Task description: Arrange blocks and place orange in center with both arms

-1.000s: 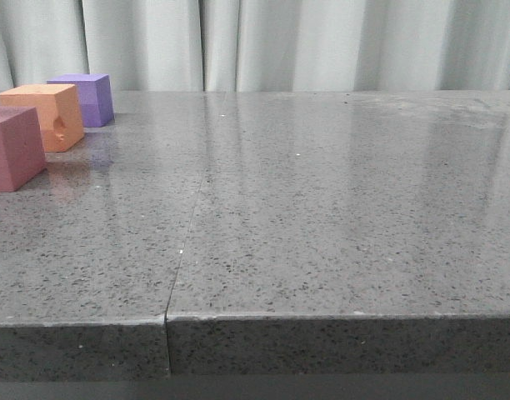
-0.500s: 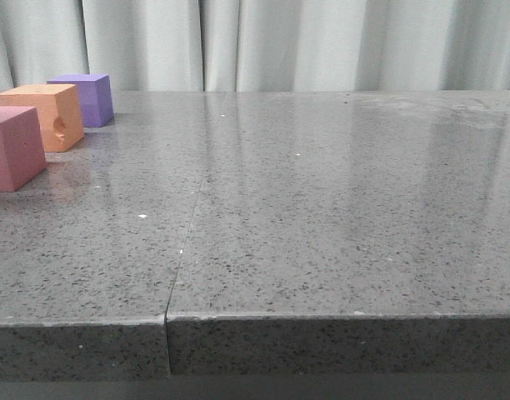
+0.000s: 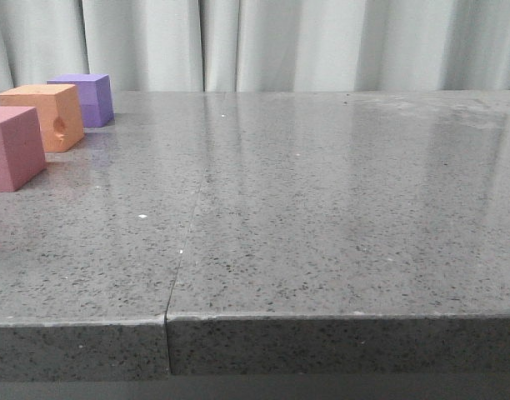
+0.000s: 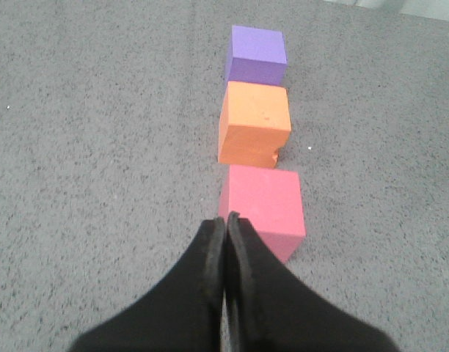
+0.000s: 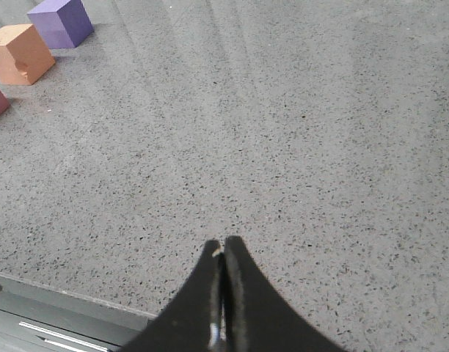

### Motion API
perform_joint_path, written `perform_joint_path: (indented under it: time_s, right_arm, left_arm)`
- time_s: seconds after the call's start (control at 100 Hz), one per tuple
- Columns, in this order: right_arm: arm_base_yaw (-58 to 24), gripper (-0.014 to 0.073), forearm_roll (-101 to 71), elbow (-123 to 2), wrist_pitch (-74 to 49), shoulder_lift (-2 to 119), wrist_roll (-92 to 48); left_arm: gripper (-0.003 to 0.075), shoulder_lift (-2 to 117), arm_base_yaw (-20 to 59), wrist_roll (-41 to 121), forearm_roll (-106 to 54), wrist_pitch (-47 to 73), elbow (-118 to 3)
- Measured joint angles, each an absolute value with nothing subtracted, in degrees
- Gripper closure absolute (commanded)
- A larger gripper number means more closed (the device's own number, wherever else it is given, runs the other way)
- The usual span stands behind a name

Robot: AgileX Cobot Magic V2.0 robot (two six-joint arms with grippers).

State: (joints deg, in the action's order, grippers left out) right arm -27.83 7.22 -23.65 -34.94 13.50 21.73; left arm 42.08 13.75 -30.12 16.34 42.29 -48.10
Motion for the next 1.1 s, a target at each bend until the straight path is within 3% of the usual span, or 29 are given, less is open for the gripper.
perform_joint_path:
  time_s: [0.49,1.1]
  right_arm:
    - [-27.83,0.0661,7.22,-23.65,-34.94,13.50,21.73]
    - [-27.83,0.0661,7.22,-23.65,-34.94,13.50,21.69]
  left_arm:
    - [0.0741,29.80,13.75,-30.09,16.13,42.54,-37.44]
    - [0.0741,26.60,10.25,-7.99,8.39,16.96,-25.47]
